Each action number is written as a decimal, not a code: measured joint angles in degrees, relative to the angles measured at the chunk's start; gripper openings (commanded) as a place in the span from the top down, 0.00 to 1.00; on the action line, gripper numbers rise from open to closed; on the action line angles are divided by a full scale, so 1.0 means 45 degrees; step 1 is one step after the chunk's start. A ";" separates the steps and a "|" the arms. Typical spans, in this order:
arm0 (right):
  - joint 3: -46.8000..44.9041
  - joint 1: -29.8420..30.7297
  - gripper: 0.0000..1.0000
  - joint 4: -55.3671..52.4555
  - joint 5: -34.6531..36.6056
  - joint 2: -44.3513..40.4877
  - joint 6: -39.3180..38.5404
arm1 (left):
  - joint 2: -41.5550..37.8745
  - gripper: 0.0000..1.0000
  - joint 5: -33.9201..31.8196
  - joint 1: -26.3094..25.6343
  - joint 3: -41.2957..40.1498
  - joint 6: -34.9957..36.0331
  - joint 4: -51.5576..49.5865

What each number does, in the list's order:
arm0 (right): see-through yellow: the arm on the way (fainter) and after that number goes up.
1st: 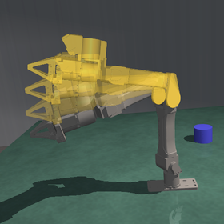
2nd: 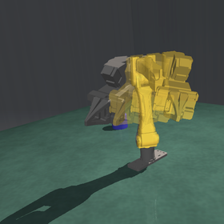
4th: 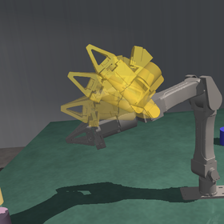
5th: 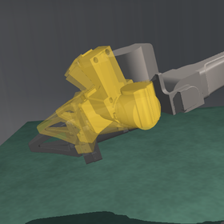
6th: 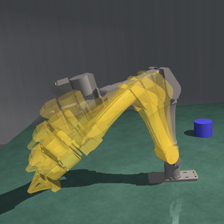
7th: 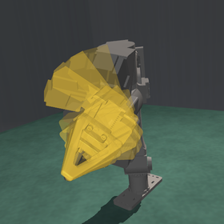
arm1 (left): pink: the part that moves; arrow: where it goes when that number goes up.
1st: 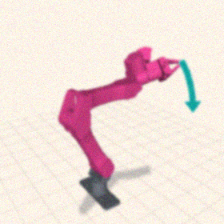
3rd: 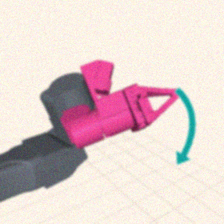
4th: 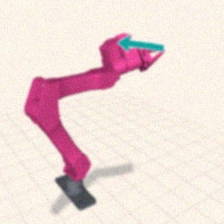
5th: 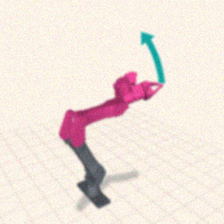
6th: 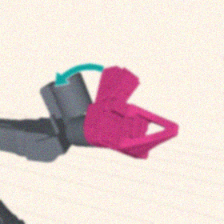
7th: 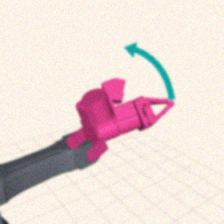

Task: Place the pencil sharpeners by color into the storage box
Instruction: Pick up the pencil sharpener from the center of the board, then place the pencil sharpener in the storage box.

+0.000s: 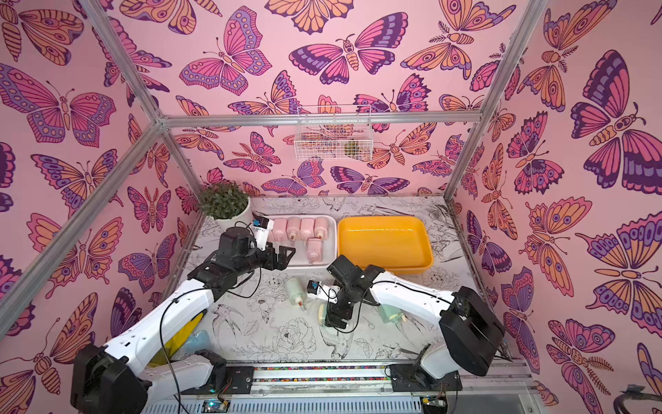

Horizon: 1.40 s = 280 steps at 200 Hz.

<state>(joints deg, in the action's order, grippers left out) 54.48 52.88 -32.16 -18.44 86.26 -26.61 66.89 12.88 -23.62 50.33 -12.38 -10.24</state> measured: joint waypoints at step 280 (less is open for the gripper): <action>0.0622 -0.0860 0.89 -0.0869 0.0437 -0.1239 -0.1530 | 0.0189 0.00 -0.0296 -0.0019 -0.0335 -0.0214 0.0748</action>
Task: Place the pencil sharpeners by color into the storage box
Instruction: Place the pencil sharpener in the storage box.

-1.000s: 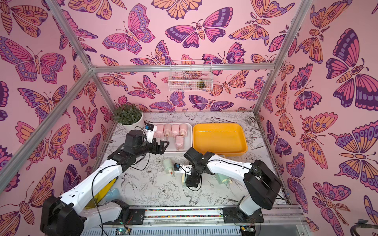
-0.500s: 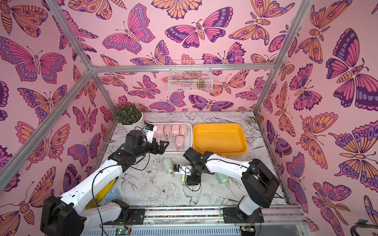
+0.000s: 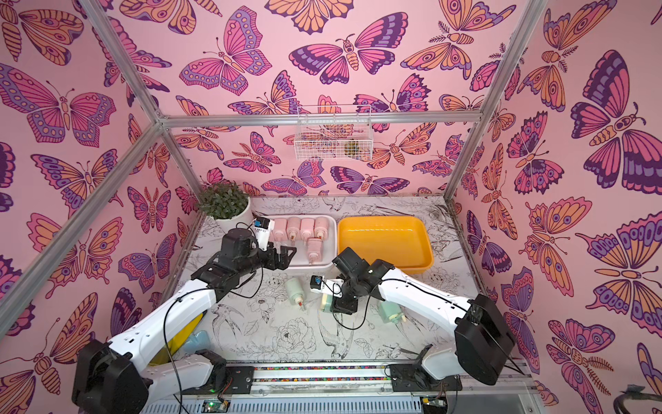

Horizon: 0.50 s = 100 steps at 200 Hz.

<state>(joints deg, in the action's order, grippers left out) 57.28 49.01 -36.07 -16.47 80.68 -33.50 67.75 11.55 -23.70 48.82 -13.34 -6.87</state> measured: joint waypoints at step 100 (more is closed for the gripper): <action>0.1098 -0.4367 0.84 0.0826 -0.0034 -0.0588 0.1666 | 0.0219 0.00 -0.0092 0.0000 0.0024 -0.0311 0.0000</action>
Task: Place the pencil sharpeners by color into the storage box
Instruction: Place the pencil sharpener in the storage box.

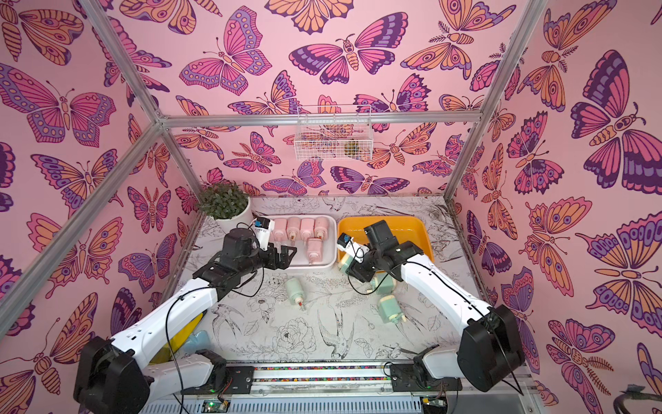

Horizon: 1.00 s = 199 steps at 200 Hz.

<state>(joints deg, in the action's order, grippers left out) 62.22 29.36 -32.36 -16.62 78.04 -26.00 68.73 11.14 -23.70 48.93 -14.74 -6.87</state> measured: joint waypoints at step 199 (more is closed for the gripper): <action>0.3891 -0.4337 0.63 0.1360 0.4541 0.5629 0.5406 | 0.0889 0.00 0.0437 0.0000 0.0243 -0.0311 0.0005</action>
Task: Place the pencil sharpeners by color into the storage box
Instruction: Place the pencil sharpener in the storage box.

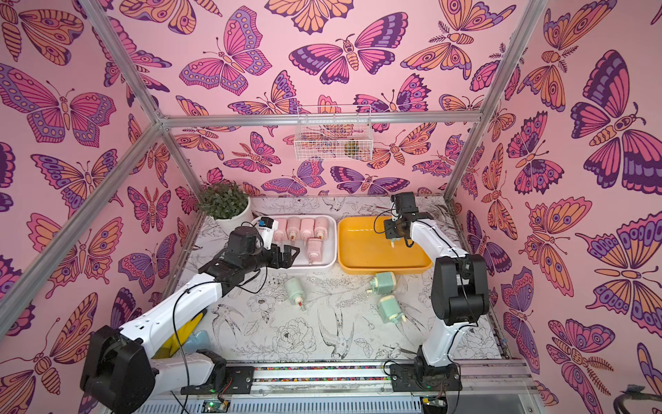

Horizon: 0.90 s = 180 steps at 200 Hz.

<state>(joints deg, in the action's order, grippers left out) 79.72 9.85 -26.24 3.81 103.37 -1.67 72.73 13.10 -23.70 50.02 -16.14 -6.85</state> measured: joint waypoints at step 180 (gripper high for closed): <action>0.1389 -0.1506 0.50 -0.0180 -0.0413 0.2200 0.0087 | 0.0588 0.00 0.0102 0.0000 0.0000 -0.0228 -0.0097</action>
<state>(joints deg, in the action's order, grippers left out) 85.97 3.07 -27.05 1.96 113.27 -1.28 75.37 13.56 -23.70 50.02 -17.17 -7.29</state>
